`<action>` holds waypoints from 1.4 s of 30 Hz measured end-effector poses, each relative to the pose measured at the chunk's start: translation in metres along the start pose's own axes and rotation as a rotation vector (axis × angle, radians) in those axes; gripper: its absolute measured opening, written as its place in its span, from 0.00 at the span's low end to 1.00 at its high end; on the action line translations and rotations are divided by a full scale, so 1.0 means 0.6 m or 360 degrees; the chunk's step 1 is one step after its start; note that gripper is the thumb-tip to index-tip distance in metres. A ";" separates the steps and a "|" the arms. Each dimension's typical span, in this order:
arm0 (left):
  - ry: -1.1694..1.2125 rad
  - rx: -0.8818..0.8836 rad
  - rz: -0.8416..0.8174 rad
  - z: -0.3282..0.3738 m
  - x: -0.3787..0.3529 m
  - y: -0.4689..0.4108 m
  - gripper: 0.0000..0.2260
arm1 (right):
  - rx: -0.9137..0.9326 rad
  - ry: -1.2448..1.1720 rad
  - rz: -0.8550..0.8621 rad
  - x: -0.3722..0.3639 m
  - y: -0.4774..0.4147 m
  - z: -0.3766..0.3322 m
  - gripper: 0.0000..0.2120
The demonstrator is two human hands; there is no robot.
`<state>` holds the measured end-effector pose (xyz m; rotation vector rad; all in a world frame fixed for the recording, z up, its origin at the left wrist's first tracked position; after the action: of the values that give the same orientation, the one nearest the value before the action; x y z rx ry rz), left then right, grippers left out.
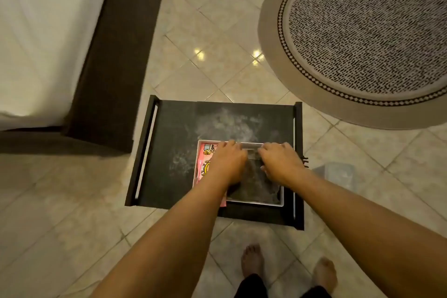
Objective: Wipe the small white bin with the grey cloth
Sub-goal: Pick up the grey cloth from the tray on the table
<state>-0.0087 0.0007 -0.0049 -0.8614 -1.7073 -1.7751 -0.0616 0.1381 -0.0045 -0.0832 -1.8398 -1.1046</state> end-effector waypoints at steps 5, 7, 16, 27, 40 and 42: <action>-0.0140 0.0044 0.0138 0.013 -0.012 -0.022 0.11 | -0.0041 0.0123 0.0041 -0.032 -0.022 0.002 0.15; -0.0132 0.0066 0.0206 0.020 -0.015 -0.024 0.08 | -0.0053 0.0136 0.0094 -0.039 -0.028 0.005 0.15; -0.0122 0.0188 0.0333 0.036 -0.045 -0.039 0.09 | -0.0069 0.0090 0.0199 -0.053 -0.044 0.005 0.12; -0.0121 0.0145 0.0408 0.046 -0.043 -0.042 0.08 | -0.0012 -0.0079 0.0117 -0.040 -0.024 -0.003 0.13; 0.1821 -0.0034 0.0326 -0.009 0.036 0.030 0.12 | 0.0098 -0.1399 0.0225 0.051 0.065 0.072 0.11; 0.2194 -0.0060 0.0375 -0.009 0.063 0.043 0.12 | 0.0129 -0.1722 0.0304 0.067 0.082 0.096 0.15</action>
<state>-0.0146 -0.0045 0.0404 0.2246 -0.6095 -1.5493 -0.0995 0.1928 0.0494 -0.9418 -2.7251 -0.8938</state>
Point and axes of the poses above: each hand's wrist, its own y-axis away from the middle knuckle, its own x-axis out of the back of the hand, z = x × y, the point moved 1 cm from there along -y, towards the middle knuckle, and after that the axes turned 12 degrees about -z, right-handed, at the moved point
